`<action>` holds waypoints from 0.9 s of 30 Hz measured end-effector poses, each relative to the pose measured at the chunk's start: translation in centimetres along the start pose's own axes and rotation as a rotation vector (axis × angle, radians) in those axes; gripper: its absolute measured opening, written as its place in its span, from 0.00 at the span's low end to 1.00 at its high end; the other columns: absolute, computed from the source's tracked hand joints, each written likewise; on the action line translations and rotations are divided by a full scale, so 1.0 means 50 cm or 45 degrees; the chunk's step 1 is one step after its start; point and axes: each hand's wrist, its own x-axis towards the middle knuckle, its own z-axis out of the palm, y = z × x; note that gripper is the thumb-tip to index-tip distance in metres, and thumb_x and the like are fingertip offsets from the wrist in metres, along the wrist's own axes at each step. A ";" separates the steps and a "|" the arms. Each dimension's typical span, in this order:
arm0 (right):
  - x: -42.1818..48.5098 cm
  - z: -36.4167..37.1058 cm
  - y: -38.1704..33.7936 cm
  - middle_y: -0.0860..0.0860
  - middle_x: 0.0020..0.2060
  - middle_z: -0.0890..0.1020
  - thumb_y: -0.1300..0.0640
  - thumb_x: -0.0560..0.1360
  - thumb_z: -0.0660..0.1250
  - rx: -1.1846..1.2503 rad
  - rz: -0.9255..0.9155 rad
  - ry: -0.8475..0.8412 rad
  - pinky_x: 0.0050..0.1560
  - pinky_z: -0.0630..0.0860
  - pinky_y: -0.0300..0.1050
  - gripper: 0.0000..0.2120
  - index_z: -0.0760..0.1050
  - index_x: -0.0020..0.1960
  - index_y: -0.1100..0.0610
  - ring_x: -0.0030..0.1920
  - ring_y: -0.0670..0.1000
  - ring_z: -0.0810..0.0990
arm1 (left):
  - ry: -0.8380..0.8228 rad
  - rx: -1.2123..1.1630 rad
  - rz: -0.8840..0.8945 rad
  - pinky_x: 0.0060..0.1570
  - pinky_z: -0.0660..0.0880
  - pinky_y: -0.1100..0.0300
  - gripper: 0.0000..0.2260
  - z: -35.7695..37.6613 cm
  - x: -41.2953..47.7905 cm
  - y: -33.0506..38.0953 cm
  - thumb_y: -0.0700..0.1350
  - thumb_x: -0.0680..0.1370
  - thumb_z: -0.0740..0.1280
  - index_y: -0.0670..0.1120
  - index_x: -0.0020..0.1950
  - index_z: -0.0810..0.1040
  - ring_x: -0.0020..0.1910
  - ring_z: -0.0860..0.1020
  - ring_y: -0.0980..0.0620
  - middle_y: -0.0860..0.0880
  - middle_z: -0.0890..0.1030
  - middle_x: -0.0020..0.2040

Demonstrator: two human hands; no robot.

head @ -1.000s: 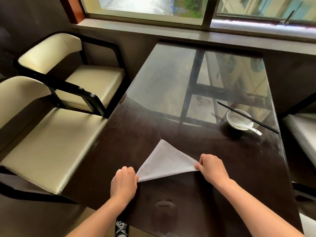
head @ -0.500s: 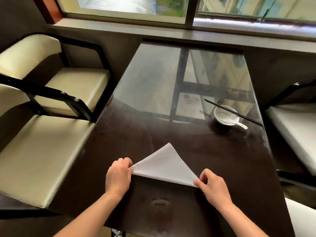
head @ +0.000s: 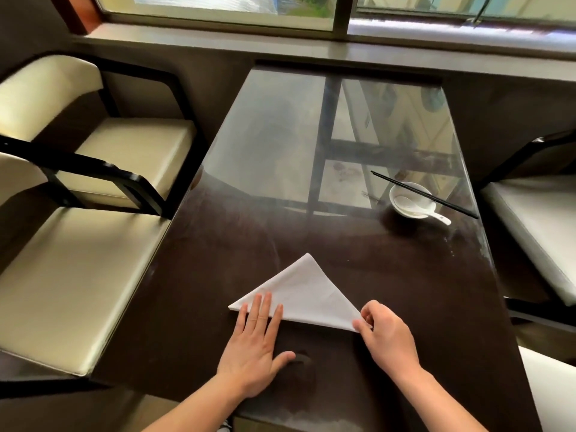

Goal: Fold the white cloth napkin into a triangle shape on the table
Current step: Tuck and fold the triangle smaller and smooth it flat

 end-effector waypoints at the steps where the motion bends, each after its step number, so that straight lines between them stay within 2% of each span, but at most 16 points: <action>1: -0.001 0.003 -0.003 0.45 0.43 0.80 0.52 0.72 0.75 -0.094 -0.094 0.095 0.40 0.78 0.48 0.09 0.76 0.47 0.49 0.46 0.50 0.78 | -0.010 -0.007 0.002 0.71 0.51 0.42 0.38 -0.001 0.000 0.000 0.70 0.79 0.51 0.45 0.80 0.57 0.79 0.50 0.39 0.39 0.52 0.80; 3: 0.001 0.016 -0.028 0.49 0.57 0.82 0.50 0.71 0.75 -0.234 -0.358 0.271 0.52 0.78 0.52 0.16 0.80 0.58 0.53 0.59 0.55 0.79 | -0.027 -0.021 0.002 0.72 0.51 0.41 0.38 -0.002 0.001 -0.001 0.70 0.79 0.51 0.46 0.80 0.57 0.79 0.50 0.39 0.39 0.53 0.80; 5: 0.014 0.040 -0.083 0.50 0.69 0.77 0.44 0.75 0.67 -0.278 -0.650 0.301 0.65 0.70 0.55 0.24 0.77 0.67 0.55 0.70 0.57 0.74 | -0.013 -0.022 0.006 0.72 0.51 0.41 0.37 0.003 -0.001 -0.003 0.70 0.79 0.51 0.46 0.80 0.57 0.79 0.50 0.39 0.38 0.53 0.80; 8: 0.038 0.097 -0.168 0.50 0.77 0.65 0.34 0.78 0.55 -0.362 -0.911 -0.006 0.73 0.54 0.58 0.34 0.67 0.76 0.55 0.78 0.55 0.60 | -0.012 -0.049 0.008 0.72 0.51 0.41 0.38 0.004 -0.002 -0.001 0.70 0.79 0.51 0.46 0.80 0.55 0.79 0.50 0.40 0.39 0.53 0.80; 11: 0.071 0.135 -0.199 0.51 0.81 0.56 0.28 0.78 0.46 -0.472 -1.048 -0.247 0.76 0.44 0.57 0.41 0.56 0.80 0.56 0.81 0.53 0.48 | -0.012 -0.073 -0.013 0.73 0.49 0.43 0.40 0.002 0.002 0.001 0.70 0.78 0.53 0.46 0.81 0.49 0.80 0.47 0.42 0.41 0.50 0.81; 13: 0.097 0.141 -0.196 0.52 0.81 0.53 0.26 0.77 0.45 -0.521 -1.042 -0.267 0.76 0.43 0.57 0.45 0.54 0.81 0.58 0.81 0.53 0.45 | -0.043 -0.063 -0.012 0.72 0.51 0.42 0.39 0.001 0.001 0.001 0.70 0.78 0.53 0.46 0.81 0.53 0.80 0.49 0.41 0.39 0.51 0.81; 16: 0.137 0.129 -0.187 0.52 0.81 0.52 0.25 0.76 0.41 -0.558 -0.915 -0.242 0.76 0.42 0.57 0.47 0.52 0.80 0.59 0.80 0.53 0.44 | -0.087 -0.040 0.001 0.72 0.52 0.41 0.38 0.005 0.002 0.001 0.70 0.78 0.52 0.45 0.79 0.59 0.79 0.52 0.39 0.37 0.55 0.80; 20: 0.159 0.121 -0.188 0.50 0.81 0.42 0.24 0.75 0.39 -0.574 -0.786 -0.249 0.78 0.40 0.59 0.47 0.43 0.81 0.56 0.80 0.51 0.36 | -0.108 -0.085 -0.014 0.71 0.53 0.41 0.38 0.007 0.005 0.002 0.70 0.78 0.52 0.46 0.80 0.58 0.79 0.53 0.39 0.39 0.55 0.80; 22: 0.161 0.111 -0.189 0.50 0.80 0.39 0.24 0.75 0.38 -0.548 -0.727 -0.226 0.78 0.38 0.59 0.46 0.41 0.81 0.55 0.79 0.51 0.34 | -0.099 -0.071 -0.026 0.72 0.50 0.40 0.38 -0.008 0.008 0.003 0.72 0.78 0.49 0.49 0.81 0.53 0.80 0.49 0.40 0.41 0.48 0.81; 24: 0.157 0.102 -0.186 0.50 0.80 0.38 0.24 0.75 0.37 -0.535 -0.711 -0.187 0.78 0.38 0.60 0.46 0.41 0.80 0.56 0.79 0.52 0.34 | -0.104 -0.027 -0.019 0.75 0.41 0.40 0.38 -0.010 0.010 0.004 0.73 0.77 0.44 0.53 0.81 0.41 0.79 0.37 0.42 0.44 0.34 0.80; 25: 0.151 0.102 -0.182 0.50 0.80 0.41 0.24 0.75 0.38 -0.527 -0.758 -0.172 0.77 0.40 0.60 0.46 0.43 0.80 0.57 0.80 0.53 0.37 | -0.077 -0.018 -0.015 0.74 0.42 0.41 0.39 -0.011 0.009 0.003 0.73 0.77 0.44 0.52 0.81 0.41 0.79 0.37 0.42 0.44 0.35 0.80; 27: 0.136 0.109 -0.159 0.52 0.81 0.48 0.25 0.77 0.41 -0.531 -0.862 -0.184 0.76 0.45 0.60 0.46 0.49 0.80 0.58 0.81 0.55 0.44 | -0.110 -0.069 -0.032 0.72 0.51 0.40 0.39 -0.008 0.007 0.001 0.72 0.78 0.50 0.49 0.81 0.53 0.79 0.51 0.39 0.40 0.49 0.81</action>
